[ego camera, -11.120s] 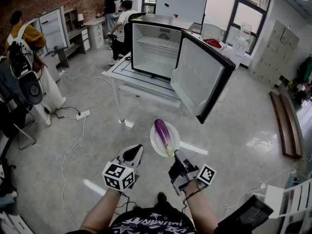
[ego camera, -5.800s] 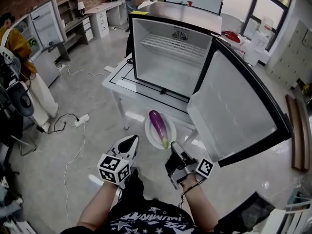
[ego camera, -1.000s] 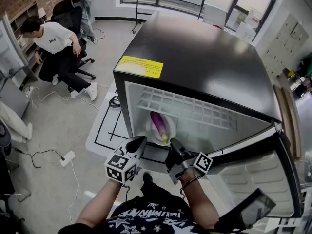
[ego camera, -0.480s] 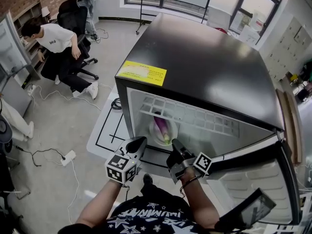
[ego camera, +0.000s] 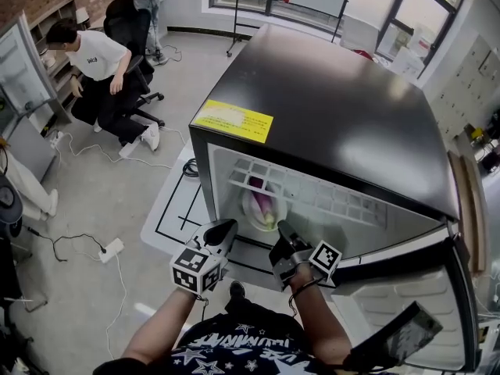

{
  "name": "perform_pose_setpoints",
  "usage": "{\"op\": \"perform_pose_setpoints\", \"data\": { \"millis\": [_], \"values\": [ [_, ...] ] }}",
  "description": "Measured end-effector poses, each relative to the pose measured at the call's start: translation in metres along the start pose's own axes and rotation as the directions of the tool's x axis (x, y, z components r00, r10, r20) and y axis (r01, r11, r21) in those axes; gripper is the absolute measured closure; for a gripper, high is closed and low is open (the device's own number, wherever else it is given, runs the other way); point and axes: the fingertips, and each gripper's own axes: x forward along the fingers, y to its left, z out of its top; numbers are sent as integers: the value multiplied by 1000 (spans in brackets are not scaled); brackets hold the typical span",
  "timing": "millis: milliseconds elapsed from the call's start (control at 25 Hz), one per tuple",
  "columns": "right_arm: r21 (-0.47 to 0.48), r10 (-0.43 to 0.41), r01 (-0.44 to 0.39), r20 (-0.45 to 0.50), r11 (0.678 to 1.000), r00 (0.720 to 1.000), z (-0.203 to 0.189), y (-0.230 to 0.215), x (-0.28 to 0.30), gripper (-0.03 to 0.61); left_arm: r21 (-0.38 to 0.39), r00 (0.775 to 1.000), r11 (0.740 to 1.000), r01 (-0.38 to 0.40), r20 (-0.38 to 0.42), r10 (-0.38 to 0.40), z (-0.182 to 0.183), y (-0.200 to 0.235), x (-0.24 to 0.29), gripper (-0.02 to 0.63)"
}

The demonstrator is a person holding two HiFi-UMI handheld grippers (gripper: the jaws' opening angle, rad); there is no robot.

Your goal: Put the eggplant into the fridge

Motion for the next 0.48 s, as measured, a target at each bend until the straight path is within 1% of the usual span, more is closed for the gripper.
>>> {"op": "perform_pose_setpoints", "data": {
  "millis": [320, 480],
  "values": [
    [-27, -49, 49, -5, 998, 999, 10, -6, 9, 554, 1, 1000, 1000, -18, 14, 18, 5, 3, 4, 604],
    [-46, -92, 92, -13, 995, 996, 13, -14, 9, 554, -2, 1000, 1000, -21, 15, 21, 4, 1, 7, 604]
  ]
}}
